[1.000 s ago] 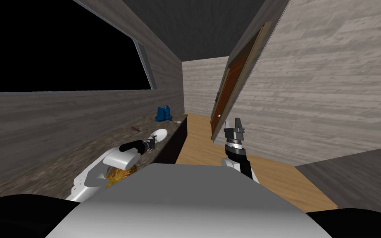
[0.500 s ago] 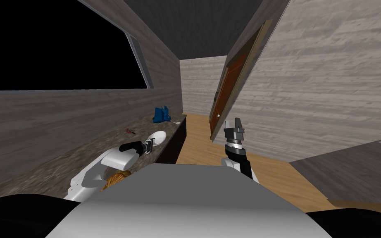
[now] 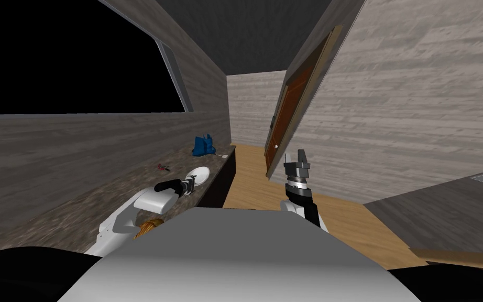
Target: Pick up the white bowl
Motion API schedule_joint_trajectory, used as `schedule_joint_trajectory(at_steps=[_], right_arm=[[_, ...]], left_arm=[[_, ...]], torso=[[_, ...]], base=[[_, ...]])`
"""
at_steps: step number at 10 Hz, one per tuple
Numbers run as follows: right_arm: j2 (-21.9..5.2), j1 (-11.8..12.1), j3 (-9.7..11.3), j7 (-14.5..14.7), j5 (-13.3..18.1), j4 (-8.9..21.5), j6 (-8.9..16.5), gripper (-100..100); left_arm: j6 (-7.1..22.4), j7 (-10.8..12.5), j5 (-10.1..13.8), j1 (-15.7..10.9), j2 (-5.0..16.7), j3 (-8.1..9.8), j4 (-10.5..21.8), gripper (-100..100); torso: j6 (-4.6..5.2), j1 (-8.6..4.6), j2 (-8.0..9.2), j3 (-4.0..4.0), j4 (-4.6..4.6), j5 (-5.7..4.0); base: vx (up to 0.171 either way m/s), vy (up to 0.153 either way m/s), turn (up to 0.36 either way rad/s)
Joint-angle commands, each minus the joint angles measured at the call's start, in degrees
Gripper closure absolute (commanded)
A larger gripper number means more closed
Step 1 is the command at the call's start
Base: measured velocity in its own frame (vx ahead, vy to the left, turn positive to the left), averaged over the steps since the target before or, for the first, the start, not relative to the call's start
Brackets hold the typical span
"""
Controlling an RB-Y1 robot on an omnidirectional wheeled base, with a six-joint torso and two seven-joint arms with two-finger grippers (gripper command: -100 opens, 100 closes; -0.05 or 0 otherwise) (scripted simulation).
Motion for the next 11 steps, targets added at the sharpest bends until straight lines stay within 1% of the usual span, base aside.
schedule_joint_trajectory(at_steps=[1,5,6,7,9,10,11], right_arm=[[0.0,0.0,0.0,0.0,0.0,0.0,0.0,0],[0.0,0.0,0.0,0.0,0.0,0.0,0.0,0],[0.0,0.0,0.0,0.0,0.0,0.0,0.0,0],[0.0,0.0,0.0,0.0,0.0,0.0,0.0,0],[0.0,0.0,0.0,0.0,0.0,0.0,0.0,0],[0.0,0.0,0.0,0.0,0.0,0.0,0.0,0],[0.0,0.0,0.0,0.0,0.0,0.0,0.0,0]], left_arm=[[0.0,0.0,0.0,0.0,0.0,0.0,0.0,100],[0.1,0.0,0.0,0.0,0.0,-0.02,0.0,100],[0.1,0.0,0.0,0.0,0.0,-0.03,0.0,0],[1.3,0.6,0.3,0.5,0.5,0.28,-1.9,100],[2.5,1.2,0.7,1.1,1.1,0.58,-3.8,100],[2.2,1.0,0.5,1.0,0.8,0.44,-3.3,100],[2.3,1.1,0.5,1.0,0.9,0.46,-3.4,0]], torso=[[0.0,0.0,0.0,0.0,0.0,0.0],[-0.03,-0.01,0.05,0.04,0.03,0.0],[-0.03,-0.02,0.06,0.05,0.04,-0.01],[-0.03,-0.02,0.07,0.06,0.04,-0.01],[-0.06,-0.06,0.16,0.12,0.09,-0.04],[-0.05,-0.06,0.18,0.14,0.1,-0.04],[-0.04,-0.06,0.16,0.13,0.1,-0.04]], base=[[0.0,0.0,0.0],[0.0,0.0,0.0],[0.0,0.0,0.0],[-0.005,0.001,0.046],[-0.008,0.001,0.037],[0.0,0.0,0.0],[0.0,0.0,0.0]])
